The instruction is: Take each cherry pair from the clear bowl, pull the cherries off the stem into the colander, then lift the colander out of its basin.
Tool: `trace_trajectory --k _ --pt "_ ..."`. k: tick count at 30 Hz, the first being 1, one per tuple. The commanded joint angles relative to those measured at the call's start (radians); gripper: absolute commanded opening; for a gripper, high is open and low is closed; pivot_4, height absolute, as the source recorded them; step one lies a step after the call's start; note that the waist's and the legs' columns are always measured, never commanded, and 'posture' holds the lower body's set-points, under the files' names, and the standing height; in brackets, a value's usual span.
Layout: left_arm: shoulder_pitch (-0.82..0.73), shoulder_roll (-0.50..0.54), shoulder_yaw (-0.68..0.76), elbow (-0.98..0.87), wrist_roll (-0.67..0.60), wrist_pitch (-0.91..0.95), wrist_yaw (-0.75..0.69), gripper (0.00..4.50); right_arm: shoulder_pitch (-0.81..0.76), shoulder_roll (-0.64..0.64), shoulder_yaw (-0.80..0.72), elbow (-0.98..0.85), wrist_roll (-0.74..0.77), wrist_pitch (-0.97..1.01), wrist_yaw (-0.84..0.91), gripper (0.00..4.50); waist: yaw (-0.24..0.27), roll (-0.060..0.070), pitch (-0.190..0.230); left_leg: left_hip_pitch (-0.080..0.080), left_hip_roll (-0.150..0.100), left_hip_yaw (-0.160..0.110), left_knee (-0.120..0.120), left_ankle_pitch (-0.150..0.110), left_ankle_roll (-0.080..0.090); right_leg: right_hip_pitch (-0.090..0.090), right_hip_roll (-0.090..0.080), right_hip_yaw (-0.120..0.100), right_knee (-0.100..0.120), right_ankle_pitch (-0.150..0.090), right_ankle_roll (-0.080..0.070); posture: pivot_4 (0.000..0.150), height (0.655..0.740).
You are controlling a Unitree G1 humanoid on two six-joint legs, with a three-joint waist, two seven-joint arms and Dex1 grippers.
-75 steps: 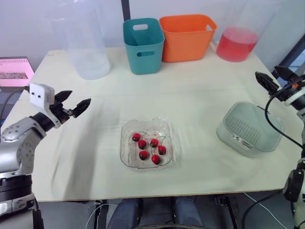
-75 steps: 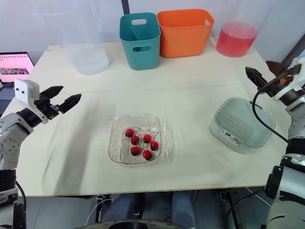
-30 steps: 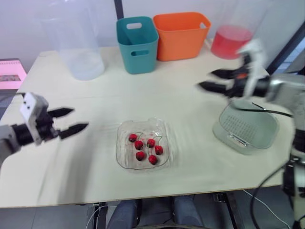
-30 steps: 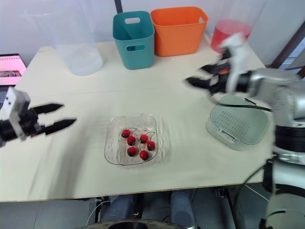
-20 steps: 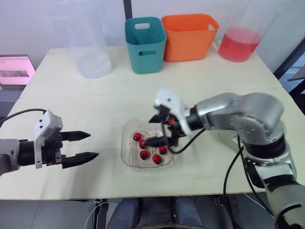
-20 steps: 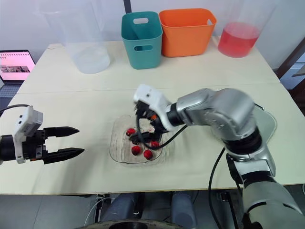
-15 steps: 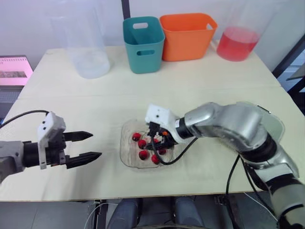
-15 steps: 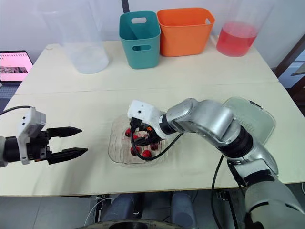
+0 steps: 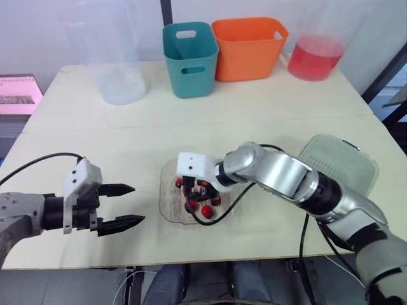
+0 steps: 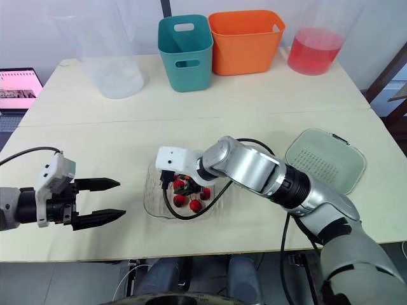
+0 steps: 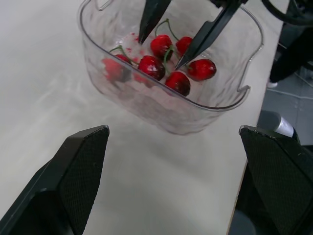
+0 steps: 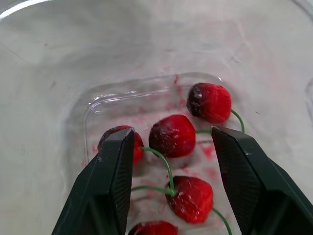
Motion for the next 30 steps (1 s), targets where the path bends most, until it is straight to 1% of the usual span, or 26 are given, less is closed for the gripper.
trace_trajectory --k 1,8,13,16,18,19,20,25,28,30 --pt "-0.027 0.022 0.005 -0.046 -0.021 -0.01 -0.012 4.5 -0.029 0.024 0.027 0.02 -0.047 -0.032 0.022 2.66 0.0 0.0 0.0 0.0 0.0 0.0 0.0 0.0 0.0 0.0 0.0 0.0 0.0 0.0 0.0 0.15 0.74" --pt "-0.057 0.061 0.001 -0.101 -0.049 0.004 -0.026 4.5 -0.041 0.046 0.084 0.075 -0.128 -0.084 0.061 2.66 -0.001 0.0 0.0 0.0 0.0 0.0 0.0 0.0 0.0 0.0 0.0 0.0 0.0 0.0 0.0 0.15 0.74" --pt "-0.083 0.064 -0.007 -0.112 -0.067 0.01 -0.01 4.5 -0.045 0.058 0.111 0.1 -0.175 -0.113 0.095 2.66 -0.001 0.0 0.0 0.0 0.0 0.0 0.0 0.0 -0.001 0.0 0.0 0.0 0.0 0.0 0.0 0.15 0.74" --pt "-0.092 0.061 -0.011 -0.112 -0.068 0.006 -0.002 4.5 -0.042 0.071 0.123 0.11 -0.2 -0.126 0.11 1.72 -0.002 0.0 0.0 0.0 0.0 0.0 -0.001 0.0 -0.001 0.0 0.001 0.0 0.0 0.0 0.0 0.15 0.74" --pt "-0.101 0.06 -0.012 -0.109 -0.072 0.005 0.005 4.5 -0.041 0.08 0.123 0.113 -0.211 -0.13 0.121 0.78 -0.001 0.0 0.0 0.0 0.0 0.0 -0.001 0.001 -0.001 -0.001 0.001 0.0 0.0 0.0 0.0 0.15 0.74" --pt "-0.107 0.06 -0.011 -0.107 -0.075 0.006 0.008 4.5 -0.041 0.085 0.12 0.114 -0.216 -0.13 0.126 0.47 -0.001 0.0 0.0 0.0 0.0 0.0 -0.001 0.001 -0.001 -0.001 0.001 0.0 0.0 0.0 0.0 0.15 0.74" --pt "-0.111 0.06 -0.01 -0.103 -0.077 0.007 0.01 4.5 -0.043 0.088 0.115 0.113 -0.22 -0.131 0.13 0.26 -0.001 0.0 0.0 0.0 0.0 0.0 -0.001 0.001 -0.001 0.0 0.001 0.0 0.0 0.0 0.0 0.15 0.74" --pt "-0.119 0.062 0.002 -0.067 -0.069 0.004 0.007 4.5 -0.059 0.065 0.04 0.048 -0.211 -0.114 0.156 0.26 -0.001 0.0 0.0 0.0 0.0 0.0 -0.001 0.003 -0.006 -0.001 0.001 0.0 0.0 0.0 0.0 0.15 0.74" --pt "-0.146 0.045 0.018 -0.007 -0.087 0.006 0.016 4.5 -0.045 -0.002 -0.027 -0.043 -0.199 -0.146 0.193 0.26 0.002 0.0 0.0 0.0 0.0 0.0 -0.001 0.003 -0.005 0.0 0.001 0.0 0.0 0.0 0.0 0.15 0.74" --pt "-0.182 0.032 0.024 0.059 -0.094 0.002 0.018 4.5 -0.003 -0.064 -0.113 -0.125 -0.171 -0.246 0.242 0.26 0.005 0.0 0.0 0.0 0.0 -0.001 0.0 0.003 -0.005 0.0 0.0 -0.001 0.0 0.0 0.0 0.15 0.74"
